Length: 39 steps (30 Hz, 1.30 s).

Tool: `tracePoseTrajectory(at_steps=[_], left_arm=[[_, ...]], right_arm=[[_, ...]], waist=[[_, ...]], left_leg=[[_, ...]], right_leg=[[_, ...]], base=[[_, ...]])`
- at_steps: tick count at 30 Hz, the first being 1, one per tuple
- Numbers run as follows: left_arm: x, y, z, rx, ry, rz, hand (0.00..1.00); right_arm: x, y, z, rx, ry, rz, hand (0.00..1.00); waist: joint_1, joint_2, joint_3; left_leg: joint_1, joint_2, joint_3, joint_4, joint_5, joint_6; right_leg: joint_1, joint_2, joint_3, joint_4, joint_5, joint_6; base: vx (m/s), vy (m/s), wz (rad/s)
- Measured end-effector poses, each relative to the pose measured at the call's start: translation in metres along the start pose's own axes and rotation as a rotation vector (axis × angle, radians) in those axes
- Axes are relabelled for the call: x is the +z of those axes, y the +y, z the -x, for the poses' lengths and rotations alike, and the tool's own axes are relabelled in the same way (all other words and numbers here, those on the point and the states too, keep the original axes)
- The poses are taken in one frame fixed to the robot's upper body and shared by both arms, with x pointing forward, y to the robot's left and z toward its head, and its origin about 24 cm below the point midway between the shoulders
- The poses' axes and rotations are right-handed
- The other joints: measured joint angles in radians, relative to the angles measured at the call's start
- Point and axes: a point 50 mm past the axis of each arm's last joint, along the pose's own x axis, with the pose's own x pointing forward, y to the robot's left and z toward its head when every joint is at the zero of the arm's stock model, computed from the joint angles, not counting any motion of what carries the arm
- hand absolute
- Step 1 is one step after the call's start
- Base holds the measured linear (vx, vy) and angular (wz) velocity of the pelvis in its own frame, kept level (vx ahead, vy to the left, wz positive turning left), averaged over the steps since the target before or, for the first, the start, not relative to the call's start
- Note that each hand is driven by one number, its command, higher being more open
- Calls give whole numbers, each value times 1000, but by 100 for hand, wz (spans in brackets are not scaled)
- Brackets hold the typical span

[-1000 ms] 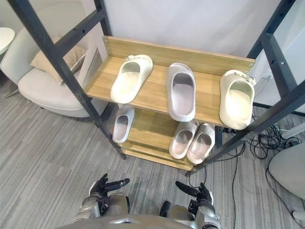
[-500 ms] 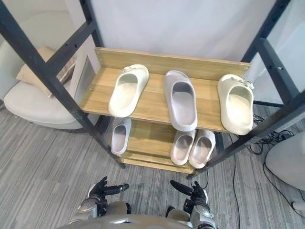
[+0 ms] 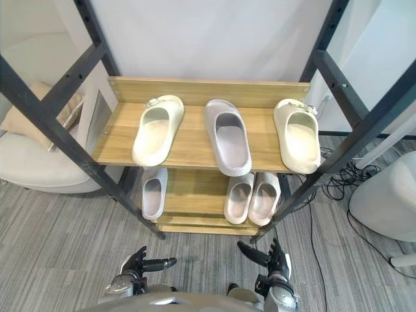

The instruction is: Organize the slippers on the shoe rack

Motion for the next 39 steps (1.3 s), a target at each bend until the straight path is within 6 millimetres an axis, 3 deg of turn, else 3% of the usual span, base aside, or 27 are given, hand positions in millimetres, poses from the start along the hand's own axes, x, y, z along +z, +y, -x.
tracePoseTrajectory(at_steps=[4,13,21,28,33,39], left_arm=[[-3,-1,1,-2,2,-47,100],[1,-5,0,-38,-16,-136,100],[5,-3,-1,-67,-28,-178,100],[12,-8,-2,-92,-57,-229,100],[17,-12,-3,-106,-73,-264,100],[18,-15,-4,-110,-73,-300,100]], right_arm=[[15,8,15,59,-103,-2,100],[-13,26,28,252,11,105,100],[-8,51,35,563,4,256,100],[30,111,44,961,-117,300,100],[52,157,66,1212,-185,268,100],[71,187,99,1432,-233,204,100]], waist=[[-18,-12,-9],[-23,-18,-10],[-15,-35,-5],[12,-41,-3],[30,-41,-2],[34,-41,-2]], left_leg=[[21,-1,23,-12,1,1],[22,-4,24,-13,6,5],[16,-12,-11,-14,13,11],[12,-16,-41,-21,18,13],[3,-17,-55,-27,20,14],[3,-16,-63,-31,20,14]], right_leg=[[5,0,22,-6,7,2],[6,-1,30,-19,21,6],[24,-6,1,-38,27,7],[37,-6,-23,-54,29,6],[39,-5,-36,-61,30,4],[42,-4,-42,-61,31,3]], base=[[-15,20,-18],[-18,7,-3],[-9,1,11],[1,-2,10],[21,-2,7],[9,2,4]])
